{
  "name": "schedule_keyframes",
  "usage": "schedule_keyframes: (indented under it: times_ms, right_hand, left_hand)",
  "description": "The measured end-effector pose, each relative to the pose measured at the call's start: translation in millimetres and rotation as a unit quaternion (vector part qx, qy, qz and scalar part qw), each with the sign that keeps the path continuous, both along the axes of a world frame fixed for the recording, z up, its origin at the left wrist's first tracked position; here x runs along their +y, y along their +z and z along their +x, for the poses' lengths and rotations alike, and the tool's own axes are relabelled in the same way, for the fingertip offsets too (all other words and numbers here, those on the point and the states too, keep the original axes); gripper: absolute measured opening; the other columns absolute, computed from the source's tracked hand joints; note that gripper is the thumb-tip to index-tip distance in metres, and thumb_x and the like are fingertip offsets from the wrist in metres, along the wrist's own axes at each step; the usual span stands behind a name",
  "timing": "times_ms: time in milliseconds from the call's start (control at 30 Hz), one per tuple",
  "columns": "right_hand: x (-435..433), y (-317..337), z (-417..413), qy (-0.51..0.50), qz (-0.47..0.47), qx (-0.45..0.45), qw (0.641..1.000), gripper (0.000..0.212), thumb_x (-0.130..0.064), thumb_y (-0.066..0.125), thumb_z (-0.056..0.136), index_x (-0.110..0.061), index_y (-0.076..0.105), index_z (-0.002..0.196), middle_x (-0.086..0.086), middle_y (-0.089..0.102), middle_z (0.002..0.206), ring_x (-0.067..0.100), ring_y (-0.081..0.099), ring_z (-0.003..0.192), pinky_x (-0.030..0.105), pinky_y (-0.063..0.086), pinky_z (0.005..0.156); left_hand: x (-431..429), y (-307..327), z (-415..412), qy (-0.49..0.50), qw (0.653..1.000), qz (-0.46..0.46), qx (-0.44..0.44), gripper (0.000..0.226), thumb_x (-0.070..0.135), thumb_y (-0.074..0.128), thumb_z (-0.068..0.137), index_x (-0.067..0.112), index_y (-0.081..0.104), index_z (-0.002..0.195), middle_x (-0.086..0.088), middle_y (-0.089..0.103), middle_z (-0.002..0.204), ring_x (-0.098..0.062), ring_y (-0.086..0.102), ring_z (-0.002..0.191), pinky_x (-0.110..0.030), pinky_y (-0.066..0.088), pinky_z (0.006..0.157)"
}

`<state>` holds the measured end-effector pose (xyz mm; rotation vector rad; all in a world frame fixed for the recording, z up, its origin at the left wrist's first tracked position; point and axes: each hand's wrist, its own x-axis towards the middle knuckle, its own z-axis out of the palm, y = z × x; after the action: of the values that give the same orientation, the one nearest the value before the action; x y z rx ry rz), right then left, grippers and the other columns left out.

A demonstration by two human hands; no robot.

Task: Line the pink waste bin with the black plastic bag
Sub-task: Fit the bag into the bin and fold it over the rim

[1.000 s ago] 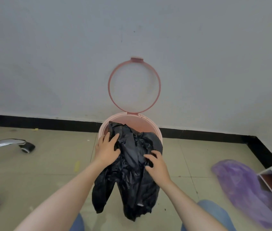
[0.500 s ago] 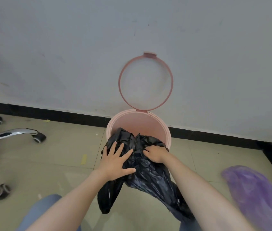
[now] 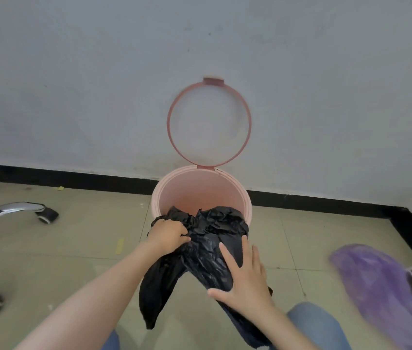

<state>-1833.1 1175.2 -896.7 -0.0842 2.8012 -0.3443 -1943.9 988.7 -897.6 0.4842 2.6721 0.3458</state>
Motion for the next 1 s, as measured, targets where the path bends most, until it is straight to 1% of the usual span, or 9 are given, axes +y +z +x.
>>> schedule_keyframes:
  times_ms: [100,167,233,367,533,633,700,867,1000]
  right_hand:
    - [0.3,-3.9,-1.8,-0.057,0.007,0.024,0.998,0.092,-0.044,0.055,0.085,-0.04,-0.024,0.133,0.016,-0.02,0.152,0.04,0.02,0.135,0.043,0.036,0.104]
    - [1.3,1.1,-12.2,-0.092,-0.085,0.032,0.992,0.08,-0.024,0.055,0.089,-0.039,-0.004,0.14,0.015,0.01,0.153,0.032,0.05,0.114,0.034,0.048,0.089]
    - [0.2,13.5,-27.9,-0.117,-0.195,0.067,0.972,0.06,-0.007,0.052,0.088,-0.028,0.029,0.139,0.009,0.041,0.142,0.025,0.051,0.115,0.028,0.042,0.095]
    - [-8.7,51.0,-70.0,-0.152,-0.263,0.176,0.936,0.045,0.005,0.05,0.082,-0.01,0.053,0.124,0.01,0.057,0.129,0.024,0.05,0.119,0.022,0.034,0.096]
    - [-24.7,43.6,-113.1,-0.135,-0.225,0.188,0.946,0.052,-0.016,0.051,0.089,-0.004,0.032,0.137,0.015,0.032,0.147,0.027,0.027,0.136,0.029,0.022,0.109]
    - [-14.2,2.0,-124.6,-0.006,0.015,0.066,0.998,0.063,-0.031,0.045,0.092,-0.009,0.014,0.143,0.015,0.01,0.154,0.031,0.006,0.142,0.045,0.015,0.116]
    - [-5.2,-9.1,-126.3,0.009,0.068,-0.014,0.998,0.059,-0.034,0.044,0.092,-0.014,0.018,0.142,0.014,0.013,0.154,0.033,0.01,0.14,0.05,0.02,0.111]
    - [8.1,1.9,-118.8,-0.023,-0.049,0.094,0.994,0.047,-0.014,0.046,0.089,-0.016,0.035,0.135,0.012,0.042,0.139,0.032,0.043,0.121,0.038,0.041,0.092]
    - [14.9,15.0,-103.1,-0.037,-0.218,0.17,0.96,0.056,0.009,0.039,0.085,-0.015,0.038,0.135,0.012,0.043,0.137,0.027,0.046,0.12,0.028,0.039,0.092]
  left_hand:
    - [-1.3,0.8,-10.6,0.086,0.991,0.101,0.022,0.044,0.028,0.049,0.093,0.014,0.043,0.051,0.0,0.045,0.054,-0.024,0.049,0.064,-0.028,0.031,0.057]
    - [0.1,4.8,-15.4,0.151,0.973,0.164,0.056,0.035,0.028,0.049,0.092,0.006,0.063,0.068,-0.007,0.061,0.068,-0.027,0.055,0.072,-0.03,0.036,0.059]
    - [3.5,8.0,-20.3,0.197,0.96,0.163,0.115,0.032,0.035,0.047,0.092,0.01,0.065,0.103,-0.014,0.068,0.102,-0.032,0.058,0.099,-0.034,0.044,0.075]
    - [5.1,18.0,-10.9,0.212,0.963,0.133,0.101,0.069,0.052,0.042,0.088,0.026,0.011,0.144,-0.011,0.009,0.156,-0.032,0.0,0.142,-0.048,0.012,0.115]
    - [-0.9,-2.7,31.1,0.252,0.957,0.097,0.108,0.092,0.067,0.045,0.078,0.033,-0.011,0.142,-0.014,-0.016,0.154,-0.036,-0.016,0.14,-0.057,0.005,0.113]
    - [-5.4,-15.9,49.7,0.379,0.911,0.163,-0.013,0.11,0.066,0.059,0.07,0.029,-0.017,0.142,-0.018,-0.014,0.154,-0.042,0.005,0.14,-0.055,0.021,0.11]
    - [-8.6,-18.7,55.0,0.428,0.85,0.295,-0.085,0.113,0.048,0.069,0.073,0.025,-0.016,0.143,-0.017,0.002,0.155,-0.037,0.027,0.136,-0.045,0.034,0.105]
    - [-9.6,4.4,47.4,0.373,0.826,0.415,0.074,0.078,0.005,0.068,0.076,0.022,0.027,0.139,-0.003,0.055,0.124,-0.024,0.054,0.113,-0.026,0.041,0.084]
    - [-1.7,30.5,21.1,0.317,0.856,0.377,0.159,0.075,0.0,0.062,0.08,0.025,0.027,0.14,-0.005,0.037,0.116,-0.018,0.045,0.1,-0.021,0.034,0.086]
